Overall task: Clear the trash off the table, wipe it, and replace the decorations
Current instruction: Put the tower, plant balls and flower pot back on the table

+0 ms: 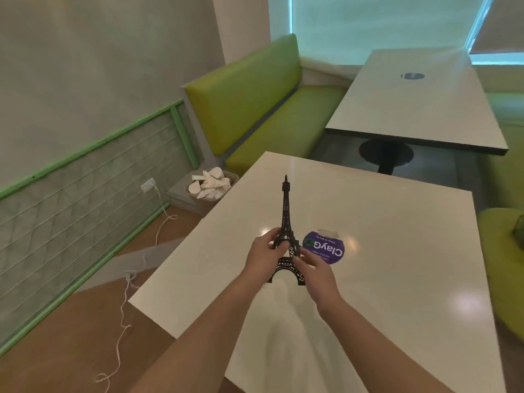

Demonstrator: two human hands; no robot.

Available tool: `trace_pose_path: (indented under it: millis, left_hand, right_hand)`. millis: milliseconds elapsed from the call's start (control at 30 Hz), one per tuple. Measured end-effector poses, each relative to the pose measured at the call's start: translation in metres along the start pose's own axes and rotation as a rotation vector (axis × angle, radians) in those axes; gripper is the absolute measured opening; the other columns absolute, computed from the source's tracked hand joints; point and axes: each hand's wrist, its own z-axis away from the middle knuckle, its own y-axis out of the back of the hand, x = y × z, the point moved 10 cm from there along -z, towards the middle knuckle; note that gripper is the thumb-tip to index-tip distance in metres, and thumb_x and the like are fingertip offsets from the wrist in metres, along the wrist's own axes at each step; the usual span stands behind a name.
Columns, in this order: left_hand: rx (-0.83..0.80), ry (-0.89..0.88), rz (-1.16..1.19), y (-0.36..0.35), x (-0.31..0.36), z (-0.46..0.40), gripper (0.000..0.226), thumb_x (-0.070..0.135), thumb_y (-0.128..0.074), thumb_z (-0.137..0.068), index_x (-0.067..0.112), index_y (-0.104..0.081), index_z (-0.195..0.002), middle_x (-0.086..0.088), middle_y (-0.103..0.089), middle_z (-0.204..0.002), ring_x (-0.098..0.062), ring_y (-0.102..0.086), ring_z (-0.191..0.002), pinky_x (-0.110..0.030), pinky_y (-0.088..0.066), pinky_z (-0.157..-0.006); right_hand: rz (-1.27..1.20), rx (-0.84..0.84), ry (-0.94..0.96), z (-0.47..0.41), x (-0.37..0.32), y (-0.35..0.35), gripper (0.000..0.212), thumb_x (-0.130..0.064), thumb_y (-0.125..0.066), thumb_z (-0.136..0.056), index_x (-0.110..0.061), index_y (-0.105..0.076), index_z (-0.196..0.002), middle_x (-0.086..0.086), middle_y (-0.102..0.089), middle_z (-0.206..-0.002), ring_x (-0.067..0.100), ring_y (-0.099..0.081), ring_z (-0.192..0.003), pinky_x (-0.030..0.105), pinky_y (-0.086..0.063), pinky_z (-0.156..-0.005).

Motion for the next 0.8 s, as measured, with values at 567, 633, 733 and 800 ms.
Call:
trace_pose_path:
  millis: [567, 633, 733, 800]
  left_hand:
    - [-0.209, -0.03, 0.002, -0.012, -0.027, -0.159, 0.033, -0.001, -0.053, -0.09, 0.021, -0.065, -0.111, 0.005, -0.071, -0.103, -0.002, -0.065, -0.098, -0.013, -0.05, -0.072]
    - [-0.242, -0.024, 0.003, -0.015, -0.034, -0.173, 0.033, 0.001, -0.054, -0.09, 0.022, -0.065, -0.112, 0.004, -0.07, -0.105, -0.005, -0.065, -0.1, -0.012, -0.048, -0.063]
    - [-0.251, -0.019, 0.028, -0.016, -0.04, -0.188, 0.033, 0.01, -0.057, -0.086, 0.029, -0.064, -0.112, 0.001, -0.067, -0.113, -0.009, -0.063, -0.109, -0.02, -0.054, -0.078]
    - [-0.284, -0.027, 0.029, -0.016, -0.042, -0.199, 0.034, 0.006, -0.056, -0.087, 0.027, -0.065, -0.112, 0.002, -0.068, -0.111, -0.006, -0.064, -0.107, -0.021, -0.053, -0.082]
  right_hand:
    - [0.12, 0.204, -0.129, -0.148, 0.023, -0.021, 0.04, -0.022, -0.058, -0.097, -0.03, -0.056, -0.136, -0.002, -0.062, -0.124, 0.009, -0.062, -0.096, 0.026, -0.045, -0.08]
    - [0.11, 0.237, -0.141, -0.156, 0.025, -0.021, 0.039, -0.021, -0.058, -0.097, -0.03, -0.056, -0.135, -0.003, -0.062, -0.124, 0.008, -0.061, -0.095, 0.026, -0.045, -0.081]
    - [0.094, 0.267, -0.139, -0.165, 0.024, -0.024, 0.038, -0.019, -0.058, -0.097, -0.029, -0.057, -0.134, -0.005, -0.063, -0.124, 0.01, -0.063, -0.097, 0.025, -0.046, -0.082]
    - [0.088, 0.289, -0.142, -0.173, 0.025, -0.028, 0.037, -0.018, -0.057, -0.097, -0.029, -0.059, -0.133, -0.004, -0.064, -0.123, 0.011, -0.064, -0.098, 0.023, -0.047, -0.081]
